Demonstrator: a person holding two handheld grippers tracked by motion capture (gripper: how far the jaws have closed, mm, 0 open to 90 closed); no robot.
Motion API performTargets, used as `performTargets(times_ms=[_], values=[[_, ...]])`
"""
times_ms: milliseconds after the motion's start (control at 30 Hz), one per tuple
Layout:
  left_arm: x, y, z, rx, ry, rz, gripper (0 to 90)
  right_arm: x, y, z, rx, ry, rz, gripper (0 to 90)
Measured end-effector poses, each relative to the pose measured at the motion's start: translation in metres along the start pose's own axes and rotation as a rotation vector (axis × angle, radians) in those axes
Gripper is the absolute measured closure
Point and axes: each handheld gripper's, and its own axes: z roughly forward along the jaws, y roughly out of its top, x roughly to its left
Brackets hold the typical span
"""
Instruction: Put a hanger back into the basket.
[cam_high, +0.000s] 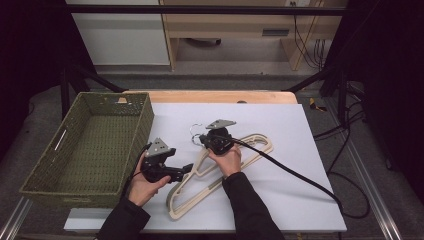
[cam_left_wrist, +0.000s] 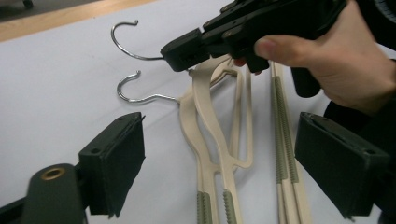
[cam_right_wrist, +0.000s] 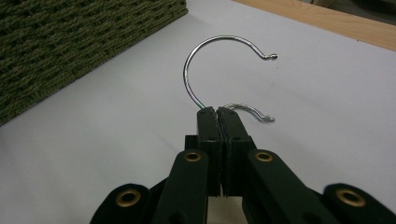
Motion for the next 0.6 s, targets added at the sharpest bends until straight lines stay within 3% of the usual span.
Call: performTargets(times_ms=[200,333,500,533,600], values=[[0.006,-0.001,0.022,0.051,-0.015,-0.009,24.6,0.001,0.001,-0.004,-0.007,0.003,-0.01,89.4],[0.012,-0.002,0.042,0.079,-0.063,-0.039,31.4,0.002,0.001,-0.005,-0.013,0.007,-0.013,89.3],[0.012,-0.002,0.058,0.1,-0.095,-0.044,37.2,0.002,0.002,-0.006,-0.018,0.011,-0.016,89.3],[0.013,-0.002,0.065,0.105,-0.125,-0.07,38.7,0.002,0.002,-0.006,-0.02,0.012,-0.018,89.3],[0.013,-0.002,0.071,0.114,-0.137,-0.076,43.1,0.003,0.002,-0.007,-0.02,0.012,-0.017,89.3]])
